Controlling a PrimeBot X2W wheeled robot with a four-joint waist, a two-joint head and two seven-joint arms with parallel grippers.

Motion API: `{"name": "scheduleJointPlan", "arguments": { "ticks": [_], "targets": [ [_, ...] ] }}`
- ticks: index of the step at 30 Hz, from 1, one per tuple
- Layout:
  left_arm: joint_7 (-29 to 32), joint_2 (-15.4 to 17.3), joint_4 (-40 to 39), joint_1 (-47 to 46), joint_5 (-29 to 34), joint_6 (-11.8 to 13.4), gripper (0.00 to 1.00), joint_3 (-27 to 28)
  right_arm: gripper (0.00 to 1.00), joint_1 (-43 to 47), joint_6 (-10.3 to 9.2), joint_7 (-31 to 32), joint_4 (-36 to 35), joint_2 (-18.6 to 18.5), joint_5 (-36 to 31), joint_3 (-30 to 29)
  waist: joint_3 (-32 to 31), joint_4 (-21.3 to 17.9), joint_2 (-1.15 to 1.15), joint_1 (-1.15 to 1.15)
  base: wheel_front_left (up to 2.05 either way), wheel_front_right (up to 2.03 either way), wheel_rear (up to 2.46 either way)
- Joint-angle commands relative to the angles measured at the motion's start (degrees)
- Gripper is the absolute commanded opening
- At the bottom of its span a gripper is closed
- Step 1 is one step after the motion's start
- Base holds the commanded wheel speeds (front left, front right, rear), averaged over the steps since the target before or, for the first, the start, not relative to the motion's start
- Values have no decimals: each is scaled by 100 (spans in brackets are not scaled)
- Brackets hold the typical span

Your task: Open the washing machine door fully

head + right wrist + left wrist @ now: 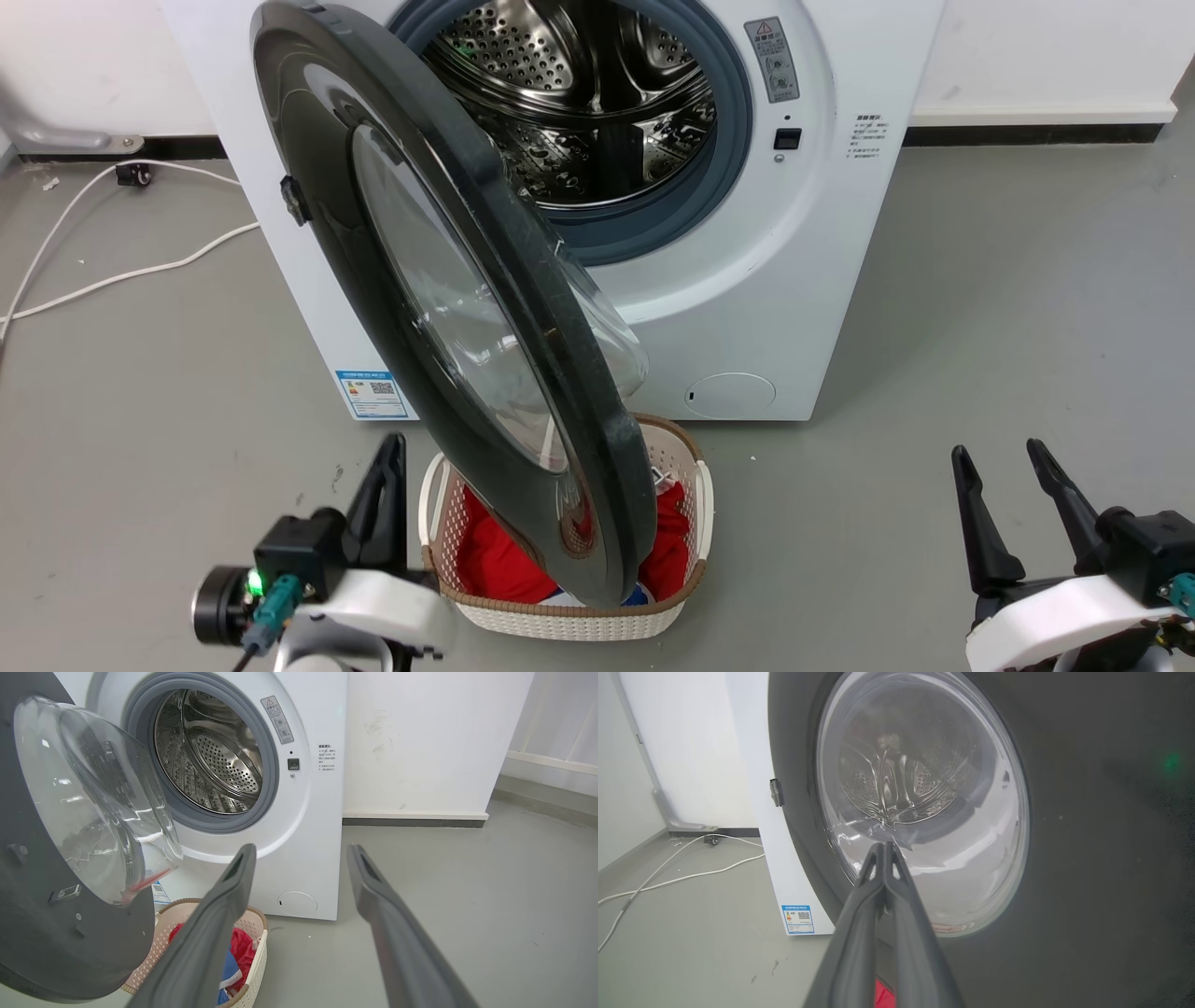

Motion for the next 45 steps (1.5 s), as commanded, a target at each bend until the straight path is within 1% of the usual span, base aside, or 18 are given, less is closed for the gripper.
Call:
{"name": "scheduleJointPlan", "arguments": {
  "ticks": [1,6,7,11,16,22,26,28,33,38,40,45],
  "targets": [
    [-14,18,-108,-119,17,6,0,13,100,-74,1,-33,-22,25,-4,-1,3,12,0,0,0,0,0],
    [-14,60,-505,-284,34,46,0,75,100,-98,1,-45,-30,40,-16,0,10,35,0,0,0,0,0],
    [-14,52,-676,-352,-7,13,0,102,100,-104,1,-51,-31,41,-25,2,11,38,0,0,0,0,0],
    [-13,55,-1294,-537,36,42,0,190,100,-99,1,-66,-25,41,-32,11,18,48,0,0,0,0,0],
    [-13,-64,-2234,-929,-92,107,0,172,100,-93,1,-78,26,67,-20,-20,23,89,0,0,0,0,0],
    [-13,-115,-2951,-1335,31,108,0,-203,100,-107,1,-80,81,81,3,-46,29,88,0,0,0,0,0],
    [-13,-148,-3306,-1502,-139,162,0,-553,100,-123,1,-90,131,81,16,-30,5,45,0,0,0,0,0],
    [-4,-154,-3413,-1522,-182,202,0,-727,100,-126,1,-104,158,91,33,-44,-6,22,0,0,0,0,0],
    [257,-161,-3470,-1380,-275,179,0,-1313,100,-117,1,-120,196,106,51,-48,-9,-9,0,0,0,0,0],
    [693,-167,-3246,-1118,-571,44,0,-2001,100,-126,1,-125,236,96,67,-35,-4,-30,0,0,0,0,0],
    [785,-165,-3188,-1051,-646,15,0,-2111,100,-123,1,-122,247,94,70,-46,-1,-33,0,0,0,0,0],
    [1234,-149,-2873,-745,-822,-96,0,-2659,100,-114,1,-130,286,118,74,-85,32,-18,0,0,0,0,0]
  ]
}}
